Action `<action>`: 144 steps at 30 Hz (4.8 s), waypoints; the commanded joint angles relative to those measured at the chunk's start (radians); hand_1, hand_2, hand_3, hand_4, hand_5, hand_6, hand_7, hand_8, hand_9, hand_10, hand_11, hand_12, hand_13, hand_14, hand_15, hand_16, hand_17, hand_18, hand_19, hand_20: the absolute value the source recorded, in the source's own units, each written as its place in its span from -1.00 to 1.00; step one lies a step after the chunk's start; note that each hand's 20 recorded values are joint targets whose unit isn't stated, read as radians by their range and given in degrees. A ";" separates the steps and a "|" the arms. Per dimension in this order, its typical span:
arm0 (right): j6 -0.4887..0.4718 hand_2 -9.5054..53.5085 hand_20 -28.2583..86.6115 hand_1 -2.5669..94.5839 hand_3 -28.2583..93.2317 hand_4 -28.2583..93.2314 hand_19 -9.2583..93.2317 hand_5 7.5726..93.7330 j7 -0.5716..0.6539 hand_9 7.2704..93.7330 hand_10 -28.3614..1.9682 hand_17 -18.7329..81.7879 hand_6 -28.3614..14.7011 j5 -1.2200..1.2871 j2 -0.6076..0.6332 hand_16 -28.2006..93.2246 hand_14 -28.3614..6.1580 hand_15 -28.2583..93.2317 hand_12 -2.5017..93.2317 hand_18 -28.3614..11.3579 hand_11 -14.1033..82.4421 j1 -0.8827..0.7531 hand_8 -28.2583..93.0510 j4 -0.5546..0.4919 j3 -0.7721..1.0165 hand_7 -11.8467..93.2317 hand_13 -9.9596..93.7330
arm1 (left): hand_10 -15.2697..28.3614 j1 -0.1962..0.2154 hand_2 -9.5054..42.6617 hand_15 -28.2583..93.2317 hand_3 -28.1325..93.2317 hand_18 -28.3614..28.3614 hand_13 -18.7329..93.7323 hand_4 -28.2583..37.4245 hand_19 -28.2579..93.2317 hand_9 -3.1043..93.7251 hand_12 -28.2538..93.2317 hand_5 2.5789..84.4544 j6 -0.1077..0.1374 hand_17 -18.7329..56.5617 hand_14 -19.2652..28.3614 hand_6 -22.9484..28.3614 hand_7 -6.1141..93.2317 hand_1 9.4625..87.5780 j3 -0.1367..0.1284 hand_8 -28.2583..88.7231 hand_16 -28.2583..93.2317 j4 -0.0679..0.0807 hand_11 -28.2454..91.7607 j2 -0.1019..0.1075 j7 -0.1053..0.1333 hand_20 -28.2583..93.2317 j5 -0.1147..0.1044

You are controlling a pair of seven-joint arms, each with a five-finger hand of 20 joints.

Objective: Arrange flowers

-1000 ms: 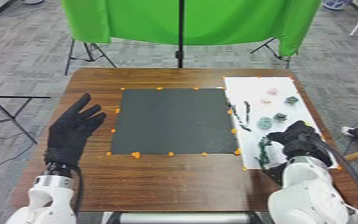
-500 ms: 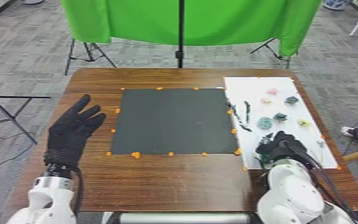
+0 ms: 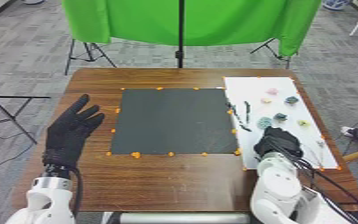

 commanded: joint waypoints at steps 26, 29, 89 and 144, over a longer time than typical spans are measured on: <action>0.160 -1.00 0.20 0.27 0.61 -1.00 1.00 0.95 -0.109 1.00 0.06 0.51 0.07 -0.019 -0.038 -0.17 0.29 0.57 -0.49 -0.58 0.17 -0.060 -0.30 -0.184 0.035 -0.36 0.93 | 0.66 0.073 -0.30 0.34 0.74 1.00 -0.20 -0.80 0.46 -0.16 -0.37 -0.09 0.027 -0.73 1.00 0.25 -0.66 -0.56 -0.111 -0.68 -0.70 -0.074 -0.13 -0.044 -0.078 -0.50 0.022; 0.157 -1.00 0.20 0.27 0.61 -1.00 1.00 0.95 -0.158 1.00 0.06 0.51 0.07 0.004 -0.091 -0.17 0.29 0.57 -0.50 -0.58 0.17 0.015 -0.30 -0.188 0.004 -0.37 0.93 | 0.66 0.076 -0.30 0.34 0.74 1.00 -0.20 -0.80 0.46 -0.16 -0.37 -0.09 0.034 -0.73 1.00 0.25 -0.66 -0.57 -0.120 -0.68 -0.70 -0.082 -0.13 -0.049 -0.094 -0.50 0.031; 0.114 -1.00 0.25 -0.01 0.61 -1.00 1.00 1.00 -0.299 1.00 0.15 0.51 0.26 0.321 -0.603 -0.16 0.23 0.55 -0.62 -0.64 0.22 0.662 -0.52 0.554 -0.549 -0.43 0.95 | 0.67 -0.134 -0.32 0.34 0.76 1.00 -0.20 -0.78 0.47 -0.16 -0.37 -0.07 0.063 -0.73 1.00 0.27 -0.67 -0.56 -0.004 -0.68 -0.70 -0.046 -0.13 0.100 0.001 -0.54 -0.005; 0.160 -1.00 -0.18 -0.17 0.68 -0.94 0.97 0.27 -0.125 0.44 -0.35 0.03 0.04 0.271 0.289 -0.30 -0.26 0.63 -0.61 -0.88 -0.04 -0.340 -0.71 -0.023 0.480 -0.55 0.43 | 0.67 0.138 -0.32 0.33 0.75 1.00 -0.20 -0.80 0.48 -0.17 -0.37 -0.09 0.060 -0.73 1.00 0.26 -0.67 -0.57 -0.116 -0.68 -0.69 -0.108 -0.14 0.019 0.017 -0.54 -0.005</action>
